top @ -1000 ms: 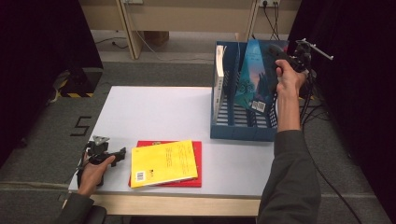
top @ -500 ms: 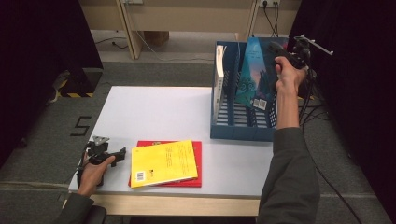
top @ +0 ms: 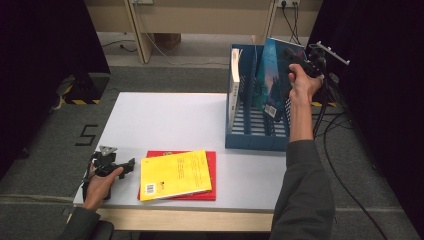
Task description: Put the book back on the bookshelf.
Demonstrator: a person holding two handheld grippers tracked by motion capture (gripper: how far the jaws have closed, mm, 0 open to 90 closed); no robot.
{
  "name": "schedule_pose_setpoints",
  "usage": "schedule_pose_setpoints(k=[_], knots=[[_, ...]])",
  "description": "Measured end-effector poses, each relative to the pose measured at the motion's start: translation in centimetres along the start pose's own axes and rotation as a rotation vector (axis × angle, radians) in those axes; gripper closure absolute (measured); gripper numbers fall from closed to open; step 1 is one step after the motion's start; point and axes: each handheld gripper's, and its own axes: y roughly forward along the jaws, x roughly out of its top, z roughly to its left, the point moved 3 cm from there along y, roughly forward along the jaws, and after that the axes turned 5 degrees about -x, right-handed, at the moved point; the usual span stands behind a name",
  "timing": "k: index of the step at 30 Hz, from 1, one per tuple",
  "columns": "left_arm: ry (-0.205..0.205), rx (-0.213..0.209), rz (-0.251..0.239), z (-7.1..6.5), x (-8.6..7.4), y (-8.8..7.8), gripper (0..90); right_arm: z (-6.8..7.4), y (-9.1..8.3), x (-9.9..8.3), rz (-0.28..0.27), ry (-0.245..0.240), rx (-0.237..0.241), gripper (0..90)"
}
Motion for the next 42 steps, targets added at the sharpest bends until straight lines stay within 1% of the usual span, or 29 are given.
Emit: schedule_pose_setpoints(k=[1,2,3,4,5,6,8,9,10,11,12,13,14,15,16,18,20,21,23,24,25,27,28,29,31,34,38,39,42], knots=[[0.001,-0.001,0.001,0.0,0.0,0.0,14.5,-0.1,0.0,-0.3,0.002,-0.002,-0.002,70.2],[0.002,0.002,0.001,0.0,0.0,0.0,14.5,-0.1,0.1,-1.0,0.012,-0.008,-0.007,69.6],[0.002,0.002,0.001,0.0,0.0,0.0,14.5,-0.1,0.1,-1.0,0.012,-0.008,-0.007,69.6],[0.002,0.002,0.000,0.0,0.0,0.0,14.5,-0.1,0.2,-1.8,0.027,-0.015,-0.018,68.9],[0.002,0.002,0.000,0.0,0.0,0.0,14.5,-0.1,0.2,-1.8,0.027,-0.015,-0.018,68.9],[0.002,0.002,0.000,0.0,0.0,0.0,14.5,-0.2,0.3,-2.2,0.032,-0.024,-0.026,68.7],[0.002,0.002,0.000,0.0,0.0,0.0,14.5,-0.5,0.5,-2.9,0.049,-0.011,-0.029,67.4],[0.003,0.002,0.000,0.0,0.0,0.0,14.5,-0.7,0.7,-3.3,0.061,-0.012,-0.029,67.2],[0.002,0.002,0.001,0.0,0.0,0.0,14.5,-0.8,1.1,-4.3,0.096,-0.035,-0.049,66.7],[0.000,0.001,0.000,0.0,0.0,0.0,14.4,-0.8,1.4,-4.9,0.123,-0.046,-0.054,66.5],[0.000,0.001,0.000,0.0,0.0,0.0,14.4,-0.8,1.4,-4.9,0.123,-0.046,-0.054,66.5],[0.002,0.001,0.001,0.0,0.0,0.0,14.5,-1.1,2.0,-6.4,0.172,-0.052,-0.063,66.5],[0.002,0.001,0.001,0.0,0.0,0.0,14.4,-1.1,2.0,-6.4,0.172,-0.052,-0.063,66.5],[0.001,0.001,0.000,0.0,0.0,0.0,14.4,-1.1,2.0,-6.6,0.153,-0.040,-0.042,66.6],[0.001,0.000,0.000,0.0,0.0,0.0,14.4,-1.2,1.9,-7.0,0.171,-0.019,-0.021,66.4],[0.001,-0.002,0.000,0.0,0.0,0.0,14.5,-1.2,1.8,-7.1,0.175,-0.024,-0.023,66.3],[0.001,-0.003,0.000,0.0,0.0,0.0,14.5,-1.1,1.6,-7.1,0.192,-0.039,-0.018,65.1],[0.000,-0.004,0.000,0.0,0.0,0.0,14.5,-1.0,1.4,-7.1,0.197,-0.034,-0.015,64.5],[0.000,-0.003,-0.003,0.0,0.0,0.0,14.5,-0.9,1.2,-7.3,0.201,-0.033,0.002,61.6],[0.001,-0.005,-0.001,0.0,0.0,0.0,14.5,-0.8,1.0,-7.4,0.203,-0.023,0.009,60.3],[0.000,-0.004,-0.003,0.0,0.0,0.0,14.5,-0.6,0.9,-7.5,0.195,-0.021,0.014,59.0],[0.000,-0.006,-0.001,-0.1,0.0,0.0,14.4,-0.3,0.5,-7.8,0.199,-0.034,0.033,56.1],[0.001,-0.005,-0.001,-0.1,0.0,0.0,14.4,-0.1,0.3,-8.0,0.202,-0.028,0.040,55.8],[0.000,-0.005,-0.001,-0.1,0.0,0.0,14.4,0.0,0.0,-8.3,0.207,-0.037,0.054,55.1],[0.000,-0.005,-0.002,-0.1,-0.1,0.0,14.4,0.1,-0.3,-8.6,0.200,-0.039,0.060,53.5],[0.001,-0.005,0.000,-0.1,-0.1,0.0,14.3,0.1,-0.6,-8.9,0.199,-0.051,0.069,52.9],[0.003,-0.004,0.001,-0.1,-0.1,0.0,14.3,-0.1,-1.0,-9.2,0.203,-0.055,0.072,52.0],[0.003,-0.002,0.001,-0.1,-0.1,0.0,14.2,0.0,-1.0,-9.3,0.204,-0.063,0.066,52.7],[0.003,-0.002,-0.001,-0.1,-0.1,0.0,14.2,0.3,-1.0,-9.5,0.211,-0.069,0.069,53.0]])
